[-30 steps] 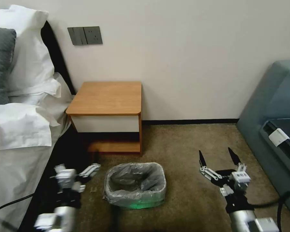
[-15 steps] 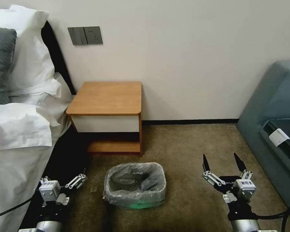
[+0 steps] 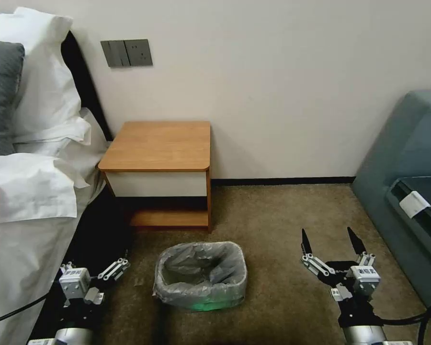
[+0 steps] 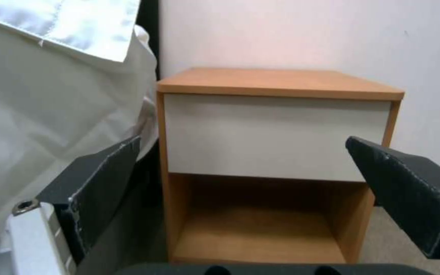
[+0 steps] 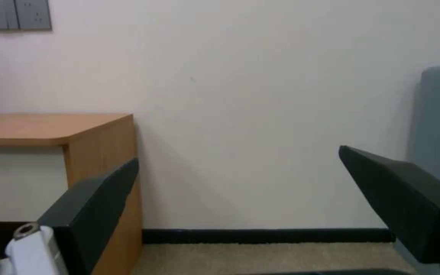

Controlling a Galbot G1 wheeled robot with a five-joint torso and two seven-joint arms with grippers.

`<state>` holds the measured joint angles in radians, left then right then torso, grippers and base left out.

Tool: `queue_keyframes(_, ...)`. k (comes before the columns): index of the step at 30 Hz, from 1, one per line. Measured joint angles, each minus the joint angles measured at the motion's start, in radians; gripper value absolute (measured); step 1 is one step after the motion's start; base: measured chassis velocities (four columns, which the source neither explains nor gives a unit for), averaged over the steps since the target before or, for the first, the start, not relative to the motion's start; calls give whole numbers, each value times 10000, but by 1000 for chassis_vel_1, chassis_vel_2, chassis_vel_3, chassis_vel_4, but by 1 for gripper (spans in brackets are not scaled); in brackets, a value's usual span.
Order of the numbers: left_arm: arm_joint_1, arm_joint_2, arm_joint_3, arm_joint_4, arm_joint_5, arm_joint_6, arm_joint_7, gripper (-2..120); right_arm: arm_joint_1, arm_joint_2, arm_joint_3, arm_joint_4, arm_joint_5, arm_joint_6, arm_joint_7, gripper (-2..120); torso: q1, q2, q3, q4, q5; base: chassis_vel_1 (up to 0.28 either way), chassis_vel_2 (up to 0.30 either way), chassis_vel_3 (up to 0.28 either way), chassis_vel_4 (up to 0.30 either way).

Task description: Pick up the garbage bag from the table and place it over the trash can.

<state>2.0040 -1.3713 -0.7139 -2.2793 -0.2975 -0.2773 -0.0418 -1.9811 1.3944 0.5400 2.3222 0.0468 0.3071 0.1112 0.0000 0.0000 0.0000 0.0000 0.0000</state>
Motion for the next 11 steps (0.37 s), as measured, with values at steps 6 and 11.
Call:
queue_keyframes(6,-3,0,5,0,0,4,-7,100,4,-3,-4,3,5,-4,4,100,0,1,0,0,0,0,0,0,0)
queue_keyframes(11,-6,0,9,0,0,7,-11,100,3,-6,-7,6,8,-7,7,100,0,0,0,0,0,0,0,0,0)
